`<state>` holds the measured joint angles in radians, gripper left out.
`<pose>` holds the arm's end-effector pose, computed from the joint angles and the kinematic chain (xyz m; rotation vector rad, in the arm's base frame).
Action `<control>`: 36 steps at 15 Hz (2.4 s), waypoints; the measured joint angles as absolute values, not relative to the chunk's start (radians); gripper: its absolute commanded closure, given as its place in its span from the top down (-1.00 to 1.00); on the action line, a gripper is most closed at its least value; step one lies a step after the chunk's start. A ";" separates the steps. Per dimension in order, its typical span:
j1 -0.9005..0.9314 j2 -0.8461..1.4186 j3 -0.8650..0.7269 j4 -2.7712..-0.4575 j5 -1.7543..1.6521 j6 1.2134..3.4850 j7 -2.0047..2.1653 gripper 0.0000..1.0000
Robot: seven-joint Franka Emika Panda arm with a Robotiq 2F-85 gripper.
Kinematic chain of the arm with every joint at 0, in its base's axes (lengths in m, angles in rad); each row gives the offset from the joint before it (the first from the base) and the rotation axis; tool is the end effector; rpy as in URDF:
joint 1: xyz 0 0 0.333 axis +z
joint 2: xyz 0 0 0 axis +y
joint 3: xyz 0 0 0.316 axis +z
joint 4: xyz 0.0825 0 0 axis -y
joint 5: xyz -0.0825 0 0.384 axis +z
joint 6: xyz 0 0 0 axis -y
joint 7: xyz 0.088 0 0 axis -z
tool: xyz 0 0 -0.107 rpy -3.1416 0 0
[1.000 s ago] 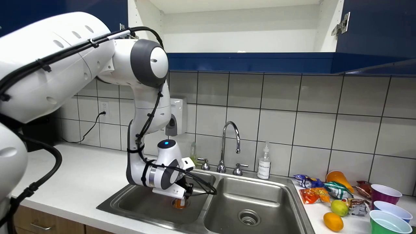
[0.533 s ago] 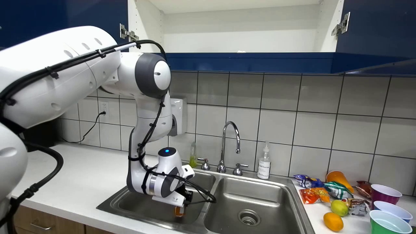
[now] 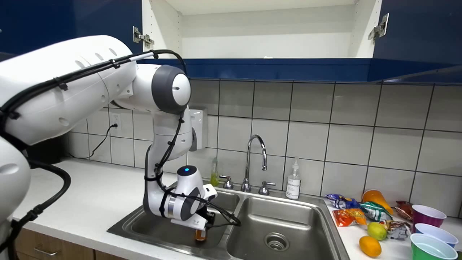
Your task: Remove the can from the top cabinet and put it in the sink
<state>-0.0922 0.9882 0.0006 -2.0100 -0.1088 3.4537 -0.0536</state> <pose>0.5700 -0.0396 0.0122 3.0363 0.1107 0.7024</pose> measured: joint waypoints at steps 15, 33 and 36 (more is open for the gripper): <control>-0.092 0.992 0.000 -2.003 -0.109 3.454 -0.054 0.27; -0.091 0.997 0.000 -2.004 -0.109 3.453 -0.054 1.00; -0.090 0.997 0.000 -2.005 -0.109 3.453 -0.054 1.00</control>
